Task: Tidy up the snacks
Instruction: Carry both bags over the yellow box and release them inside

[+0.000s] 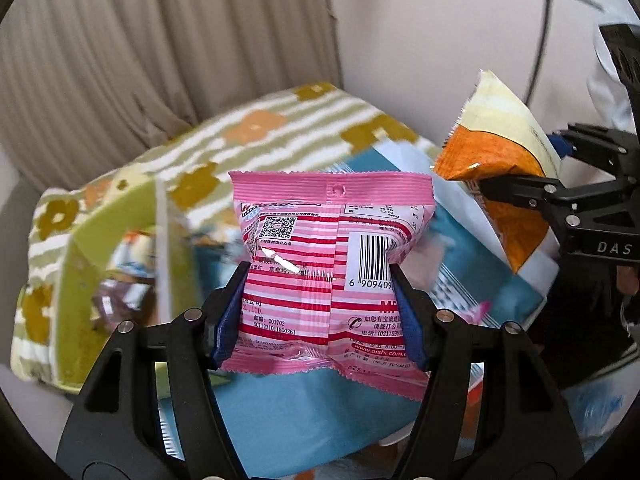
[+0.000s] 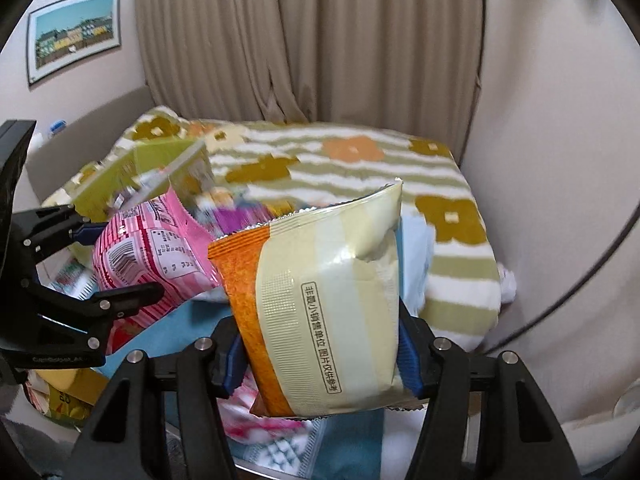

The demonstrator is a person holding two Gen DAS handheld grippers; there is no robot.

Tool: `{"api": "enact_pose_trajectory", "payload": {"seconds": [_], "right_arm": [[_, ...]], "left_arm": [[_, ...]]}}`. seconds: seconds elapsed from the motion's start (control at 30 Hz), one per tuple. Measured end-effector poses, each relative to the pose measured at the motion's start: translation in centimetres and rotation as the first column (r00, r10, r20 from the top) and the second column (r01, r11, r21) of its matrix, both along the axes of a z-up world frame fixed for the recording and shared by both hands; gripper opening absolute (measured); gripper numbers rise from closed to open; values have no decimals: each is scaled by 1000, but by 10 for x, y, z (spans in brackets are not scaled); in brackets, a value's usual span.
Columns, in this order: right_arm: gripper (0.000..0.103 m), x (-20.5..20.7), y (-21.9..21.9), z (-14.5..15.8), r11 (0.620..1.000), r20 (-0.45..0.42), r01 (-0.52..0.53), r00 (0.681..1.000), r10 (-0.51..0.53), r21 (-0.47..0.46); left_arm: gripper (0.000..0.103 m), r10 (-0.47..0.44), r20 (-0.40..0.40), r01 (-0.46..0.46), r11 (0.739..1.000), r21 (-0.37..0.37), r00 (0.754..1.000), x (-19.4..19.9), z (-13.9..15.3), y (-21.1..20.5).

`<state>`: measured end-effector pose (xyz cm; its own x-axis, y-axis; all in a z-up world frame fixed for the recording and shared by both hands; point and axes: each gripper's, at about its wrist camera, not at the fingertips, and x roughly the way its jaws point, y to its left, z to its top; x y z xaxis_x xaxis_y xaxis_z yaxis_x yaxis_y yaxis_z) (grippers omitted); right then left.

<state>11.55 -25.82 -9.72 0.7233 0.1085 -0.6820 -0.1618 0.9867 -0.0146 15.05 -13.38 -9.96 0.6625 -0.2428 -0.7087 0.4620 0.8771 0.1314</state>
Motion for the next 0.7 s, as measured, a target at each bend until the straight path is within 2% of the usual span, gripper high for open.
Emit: {"api": "enact_pose_trajectory", "payload": {"seconds": [0.17, 0.37, 0.53, 0.7], "right_arm": [[56, 20, 46, 37, 998, 60, -59, 997, 57, 32], [56, 62, 119, 57, 983, 82, -147, 987, 139, 107], [56, 100, 179, 51, 964, 62, -192, 981, 184, 183], [56, 140, 234, 29, 950, -21, -181, 981, 192, 254]], "left_arm": [[62, 93, 39, -93, 996, -15, 995, 16, 29, 56], [62, 233, 41, -232, 972, -20, 972, 49, 43, 140], [62, 331, 3, -331, 943, -24, 943, 80, 35, 208], [62, 388, -58, -389, 921, -18, 920, 107, 15, 261]]}}
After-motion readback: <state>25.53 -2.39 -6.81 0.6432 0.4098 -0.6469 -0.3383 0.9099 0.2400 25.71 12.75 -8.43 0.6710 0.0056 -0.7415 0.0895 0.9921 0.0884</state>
